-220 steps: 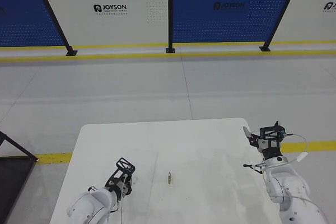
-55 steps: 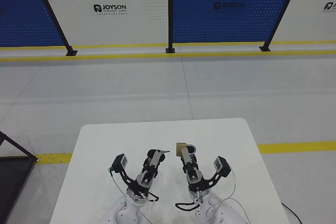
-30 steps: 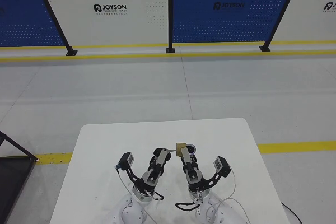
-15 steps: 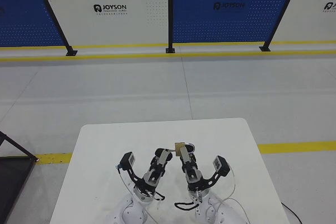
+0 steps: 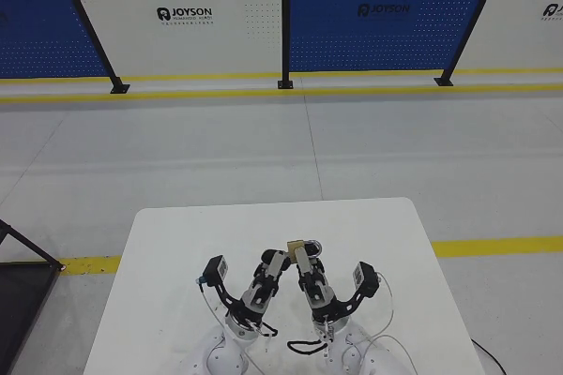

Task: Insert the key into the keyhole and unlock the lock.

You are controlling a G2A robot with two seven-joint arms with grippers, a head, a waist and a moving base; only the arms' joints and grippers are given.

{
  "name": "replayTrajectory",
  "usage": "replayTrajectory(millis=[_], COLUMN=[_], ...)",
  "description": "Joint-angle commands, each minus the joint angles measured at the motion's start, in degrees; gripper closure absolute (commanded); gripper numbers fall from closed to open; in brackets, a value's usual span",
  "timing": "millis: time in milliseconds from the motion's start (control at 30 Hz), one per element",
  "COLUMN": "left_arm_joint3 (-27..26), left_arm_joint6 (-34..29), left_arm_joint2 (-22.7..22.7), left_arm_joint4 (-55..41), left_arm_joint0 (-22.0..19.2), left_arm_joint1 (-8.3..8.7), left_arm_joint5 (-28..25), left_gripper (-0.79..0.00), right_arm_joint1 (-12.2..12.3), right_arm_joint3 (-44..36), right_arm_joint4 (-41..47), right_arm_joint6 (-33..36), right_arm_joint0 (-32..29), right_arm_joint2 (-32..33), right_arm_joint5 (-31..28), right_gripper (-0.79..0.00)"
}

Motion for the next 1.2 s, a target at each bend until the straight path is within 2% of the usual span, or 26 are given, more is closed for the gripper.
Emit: replayTrajectory(millis=[0,33,67,400,500,533,567,600,633,700,733,800,1000,1167], left_arm_joint3=[-0.06,-0.04,-0.03,-0.36,-0.22,-0.02,0.12,0.27,0.43,0.64,0.67,0.70,0.96,1.13], left_arm_joint6=[0.16,0.18,0.20,-0.28,-0.46,-0.60,-0.63,-0.74,-0.83,-1.21,-1.32,-1.65,-2.54,-3.32], left_arm_joint2=[-0.06,-0.11,-0.22,-1.75,-2.43,-2.67,-2.86,-2.99,-3.08,-3.21,-3.29,-3.34,-3.38,-3.47], left_arm_joint4=[0.11,0.12,0.07,-0.47,0.12,0.31,0.37,0.41,0.28,0.16,0.11,0.15,0.37,0.33], left_arm_joint0=[0.10,0.15,0.19,0.82,0.95,0.89,0.84,0.78,0.76,0.67,0.64,0.60,0.47,0.36], left_arm_joint1=[-0.07,-0.10,-0.12,-0.11,-0.06,-0.04,-0.03,-0.03,-0.04,-0.06,-0.07,-0.10,-0.21,-0.26], left_arm_joint5=[0.01,0.00,0.06,-0.53,-0.65,-0.76,-0.89,-1.05,-1.15,-1.20,-1.12,-1.09,-0.92,-0.95], left_gripper=[-0.342,-0.686,-0.785,-0.785,-0.733,-0.662,-0.628,-0.545,-0.379,-0.326,-0.249,-0.179,-0.086,-0.114], right_arm_joint1=[-0.06,-0.08,-0.10,-0.21,-0.21,-0.21,-0.20,-0.20,-0.20,-0.20,-0.20,-0.22,-0.28,-0.36], right_arm_joint3=[0.06,0.03,0.04,-0.35,-0.26,-0.34,-0.45,-0.52,-0.60,-0.78,-0.84,-1.05,-1.41,-1.69], right_arm_joint4=[0.25,0.45,0.51,1.26,1.84,2.20,2.42,2.63,2.94,3.39,3.54,3.84,4.40,4.66], right_arm_joint6=[-0.07,-0.12,-0.09,0.26,1.24,1.75,2.11,2.59,2.99,3.86,4.22,4.80,6.40,7.58], right_arm_joint0=[-0.05,-0.08,-0.11,-0.68,-0.93,-0.92,-0.95,-1.00,-1.08,-1.17,-1.23,-1.33,-1.60,-1.79], right_arm_joint2=[0.25,0.39,0.55,2.16,2.49,2.66,2.83,2.93,3.03,3.20,3.31,3.51,3.95,4.18], right_arm_joint5=[-0.17,-0.37,-0.47,-1.23,-1.50,-1.55,-1.55,-1.63,-1.70,-1.81,-1.82,-1.80,-2.04,-2.01], right_gripper=[0.000,0.000,0.000,0.000,0.000,0.000,0.000,0.000,0.000,0.000,0.000,0.000,0.000,0.000])
